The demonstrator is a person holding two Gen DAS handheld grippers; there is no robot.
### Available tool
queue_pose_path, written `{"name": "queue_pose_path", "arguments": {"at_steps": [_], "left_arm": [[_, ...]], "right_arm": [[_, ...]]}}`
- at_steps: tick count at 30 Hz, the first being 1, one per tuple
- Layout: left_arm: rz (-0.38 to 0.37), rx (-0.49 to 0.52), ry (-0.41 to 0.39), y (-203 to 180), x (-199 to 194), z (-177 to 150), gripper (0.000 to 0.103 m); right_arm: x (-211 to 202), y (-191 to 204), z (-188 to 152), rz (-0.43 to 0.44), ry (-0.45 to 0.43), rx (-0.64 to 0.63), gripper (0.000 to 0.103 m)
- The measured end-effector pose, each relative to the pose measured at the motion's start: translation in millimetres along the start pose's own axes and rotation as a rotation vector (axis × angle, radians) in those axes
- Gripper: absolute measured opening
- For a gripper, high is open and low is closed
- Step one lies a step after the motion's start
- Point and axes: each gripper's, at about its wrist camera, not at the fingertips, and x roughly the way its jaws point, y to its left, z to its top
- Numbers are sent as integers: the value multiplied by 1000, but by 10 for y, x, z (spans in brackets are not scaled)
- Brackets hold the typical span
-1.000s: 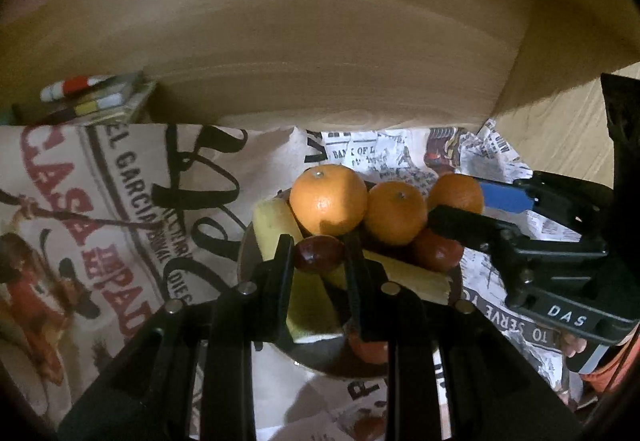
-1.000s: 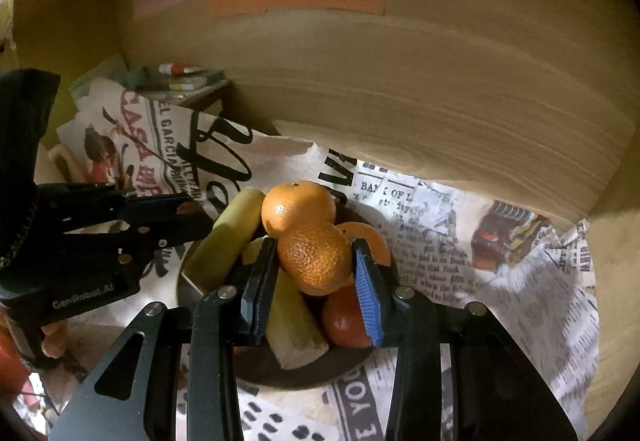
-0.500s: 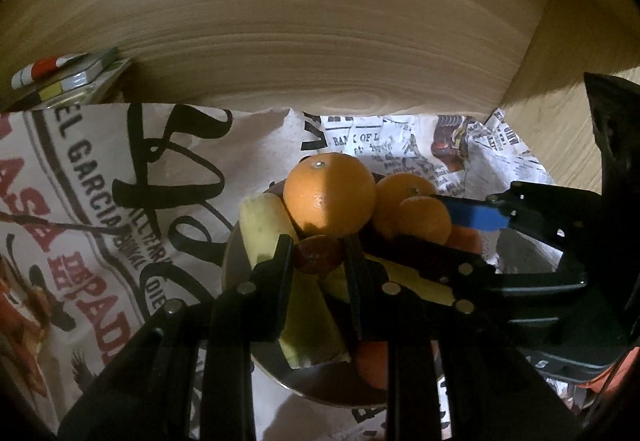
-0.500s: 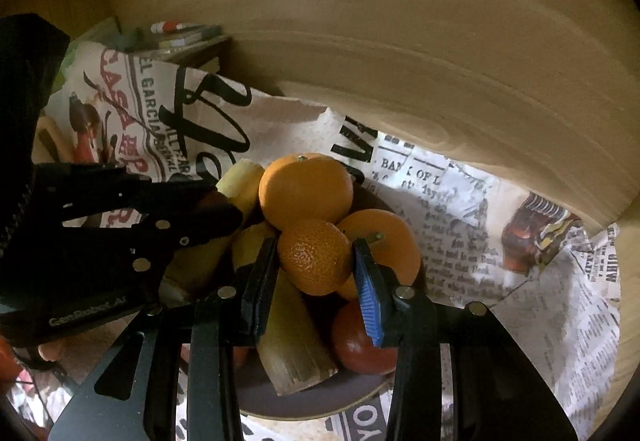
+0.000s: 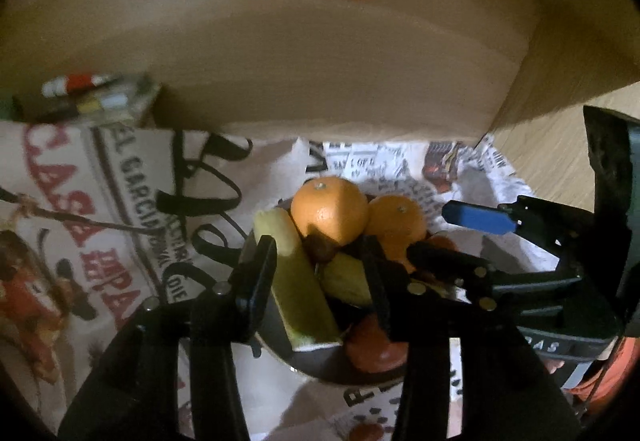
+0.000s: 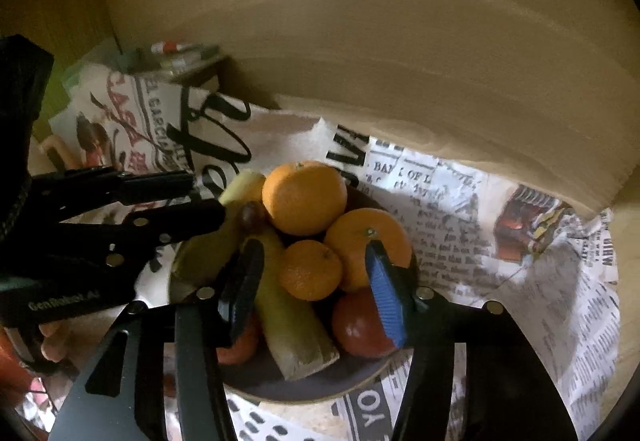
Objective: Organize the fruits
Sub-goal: 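Move the right tool to the last mandarin on the newspaper and grasp it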
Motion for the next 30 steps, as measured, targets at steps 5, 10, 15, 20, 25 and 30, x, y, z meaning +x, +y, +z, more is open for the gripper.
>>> {"name": "queue_pose_path", "arguments": {"at_steps": [5, 10, 15, 20, 25, 30], "left_arm": [[17, 26, -76, -76, -440, -100, 54], [38, 63, -112, -141, -797, -372, 64], [77, 77, -105, -198, -1005, -773, 65], [79, 57, -84, -192, -1119, -1141, 70], [84, 31, -27, -164, -1069, -1487, 70], [88, 20, 4, -168, -1050, -1695, 70]], "right_arm": [[-372, 21, -64, -27, -78, -14, 59], [-706, 130, -221, -45, -125, -31, 61], [-977, 237, -490, -35, -166, -27, 68], [-1073, 424, -819, -9, -164, 1, 69], [-1062, 576, -1174, 7, -133, 33, 69], [-957, 668, -1458, 24, -82, 58, 69]]}}
